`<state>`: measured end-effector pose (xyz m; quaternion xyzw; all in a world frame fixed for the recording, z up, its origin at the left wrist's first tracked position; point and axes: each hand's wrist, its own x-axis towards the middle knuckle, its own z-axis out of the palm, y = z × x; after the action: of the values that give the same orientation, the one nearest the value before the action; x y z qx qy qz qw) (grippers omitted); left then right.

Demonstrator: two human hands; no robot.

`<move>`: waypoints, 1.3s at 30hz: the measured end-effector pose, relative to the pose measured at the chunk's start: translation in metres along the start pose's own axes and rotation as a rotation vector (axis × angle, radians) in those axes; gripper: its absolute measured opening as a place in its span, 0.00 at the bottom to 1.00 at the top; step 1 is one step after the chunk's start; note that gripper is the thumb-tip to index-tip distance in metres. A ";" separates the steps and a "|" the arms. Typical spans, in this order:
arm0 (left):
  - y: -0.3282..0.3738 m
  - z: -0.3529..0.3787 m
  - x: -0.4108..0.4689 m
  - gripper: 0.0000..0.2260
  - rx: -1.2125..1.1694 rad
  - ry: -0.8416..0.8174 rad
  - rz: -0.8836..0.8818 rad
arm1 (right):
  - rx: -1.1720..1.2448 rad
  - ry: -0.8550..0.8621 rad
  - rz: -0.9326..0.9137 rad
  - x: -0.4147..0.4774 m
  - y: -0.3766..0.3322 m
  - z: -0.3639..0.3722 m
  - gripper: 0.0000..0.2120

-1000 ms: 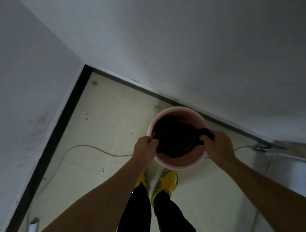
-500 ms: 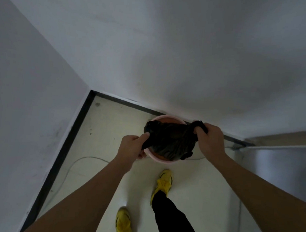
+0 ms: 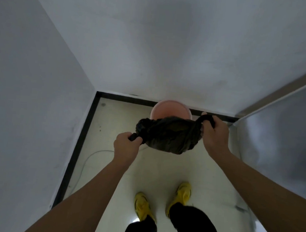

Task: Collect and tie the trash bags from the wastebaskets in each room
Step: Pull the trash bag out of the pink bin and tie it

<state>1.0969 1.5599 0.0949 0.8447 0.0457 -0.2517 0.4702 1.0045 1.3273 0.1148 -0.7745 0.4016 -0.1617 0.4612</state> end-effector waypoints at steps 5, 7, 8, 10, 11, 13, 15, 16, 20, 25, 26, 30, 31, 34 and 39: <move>-0.048 -0.005 -0.051 0.09 0.007 0.033 -0.042 | 0.024 0.042 0.076 -0.065 0.022 -0.019 0.08; -0.073 0.001 -0.074 0.06 -0.004 0.037 -0.063 | 0.042 0.022 0.131 -0.092 0.044 -0.021 0.08; -0.087 0.005 -0.086 0.05 -0.009 0.035 -0.070 | 0.039 0.003 0.161 -0.107 0.059 -0.022 0.08; -0.114 0.014 -0.106 0.03 -0.034 0.030 -0.083 | 0.028 -0.046 0.231 -0.133 0.093 -0.022 0.09; -0.126 0.017 -0.112 0.03 -0.055 0.032 -0.098 | 0.024 -0.082 0.259 -0.143 0.110 -0.021 0.10; -0.157 0.026 -0.125 0.05 -0.098 0.029 -0.132 | 0.003 -0.147 0.297 -0.171 0.149 -0.015 0.11; -0.189 0.035 -0.136 0.07 -0.133 0.001 -0.179 | 0.000 -0.173 0.350 -0.199 0.185 -0.010 0.12; -0.205 0.038 -0.144 0.08 -0.145 -0.018 -0.208 | 0.009 -0.176 0.389 -0.212 0.202 -0.006 0.12; -0.270 0.045 -0.170 0.05 -0.176 -0.071 -0.300 | 0.003 -0.179 0.490 -0.251 0.257 0.010 0.10; -0.357 0.053 -0.186 0.05 -0.210 -0.132 -0.372 | 0.005 -0.211 0.526 -0.293 0.321 0.044 0.09; -0.371 0.054 -0.184 0.05 -0.244 -0.143 -0.389 | 0.004 -0.221 0.530 -0.301 0.333 0.050 0.09; -0.436 0.049 -0.179 0.07 -0.340 -0.139 -0.464 | -0.074 -0.172 0.520 -0.342 0.381 0.061 0.19; -0.457 0.046 -0.182 0.10 -0.226 -0.139 -0.426 | -0.136 -0.155 0.504 -0.358 0.394 0.061 0.23; -0.514 0.039 -0.186 0.22 0.373 -0.230 -0.133 | -0.366 -0.174 0.470 -0.398 0.433 0.060 0.33; -0.566 0.067 -0.163 0.49 0.865 -0.371 0.245 | -0.549 -0.424 0.525 -0.421 0.505 0.075 0.55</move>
<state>0.7518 1.8446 -0.2942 0.9026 -0.2478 -0.3367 0.1022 0.5492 1.5680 -0.2998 -0.7562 0.5094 0.2365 0.3358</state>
